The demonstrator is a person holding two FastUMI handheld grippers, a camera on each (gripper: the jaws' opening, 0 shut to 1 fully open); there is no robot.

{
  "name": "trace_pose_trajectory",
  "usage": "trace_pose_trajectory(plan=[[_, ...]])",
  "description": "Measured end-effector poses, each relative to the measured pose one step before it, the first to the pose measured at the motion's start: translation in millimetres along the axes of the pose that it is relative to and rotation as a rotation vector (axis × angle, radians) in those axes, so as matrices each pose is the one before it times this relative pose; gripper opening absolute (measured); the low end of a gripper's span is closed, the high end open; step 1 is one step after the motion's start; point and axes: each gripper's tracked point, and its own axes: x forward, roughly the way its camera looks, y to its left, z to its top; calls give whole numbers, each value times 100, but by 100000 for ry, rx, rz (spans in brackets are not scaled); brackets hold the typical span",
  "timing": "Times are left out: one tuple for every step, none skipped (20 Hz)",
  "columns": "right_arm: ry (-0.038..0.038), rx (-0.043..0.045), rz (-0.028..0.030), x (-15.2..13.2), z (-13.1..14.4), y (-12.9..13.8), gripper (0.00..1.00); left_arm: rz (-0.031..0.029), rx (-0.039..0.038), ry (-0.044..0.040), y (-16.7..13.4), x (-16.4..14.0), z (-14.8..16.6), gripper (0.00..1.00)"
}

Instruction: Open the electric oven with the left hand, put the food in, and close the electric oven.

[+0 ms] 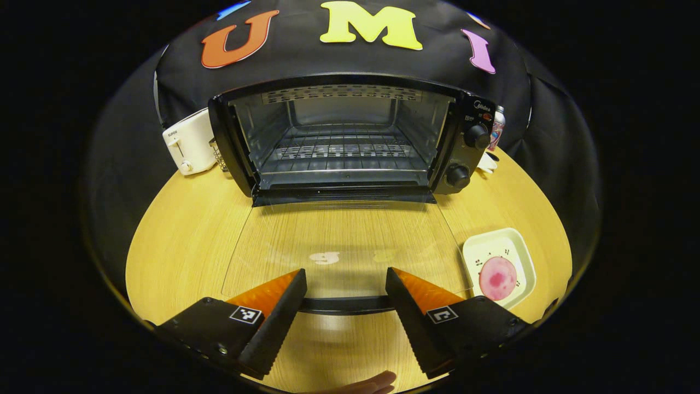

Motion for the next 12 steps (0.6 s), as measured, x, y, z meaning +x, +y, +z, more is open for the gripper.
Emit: trace_pose_trajectory(plan=[[1240, -15, 260, 153, -421, 113, 98, -21, 454, -1817, -6, 31, -64, 94], [1505, -25, 287, 252, -345, 139, 98, -102, 415, -2123, 10, 21, 187, 94], [1794, -102, 363, 273, -472, 139, 98, -172, 56, -1095, -10, -117, 17, 94], [2091, -245, 742, 390, -443, 210, 98, -18, -82, -1289, -50, -169, 198, 94], [2248, -300, 941, 328, -578, 405, 98, 84, 484, -2200, 47, -264, 329, 93], [2778, -636, 962, 614, -604, 319, 98, 321, 144, -1996, 90, -259, 264, 93], [2719, -339, 431, 789, -681, 123, 98, 65, -282, -2759, -14, -442, 404, 93], [3719, -621, 422, 944, -830, 241, 98, 440, -97, -3170, 35, -539, 500, 93], [4898, -489, 1286, 1093, -1184, 473, 98, 616, 127, -3302, 205, -703, 709, 93], [6412, -438, 2049, 1229, -1400, 641, 98, 880, 282, -4280, 111, -955, 877, 93], [6446, -122, 2026, 1373, -1330, 505, 98, 362, 21, -4645, 57, -1085, 1003, 93], [6357, -183, 1765, 1462, -1192, 425, 100, -282, -86, -4649, -149, -1247, 1168, 93]])
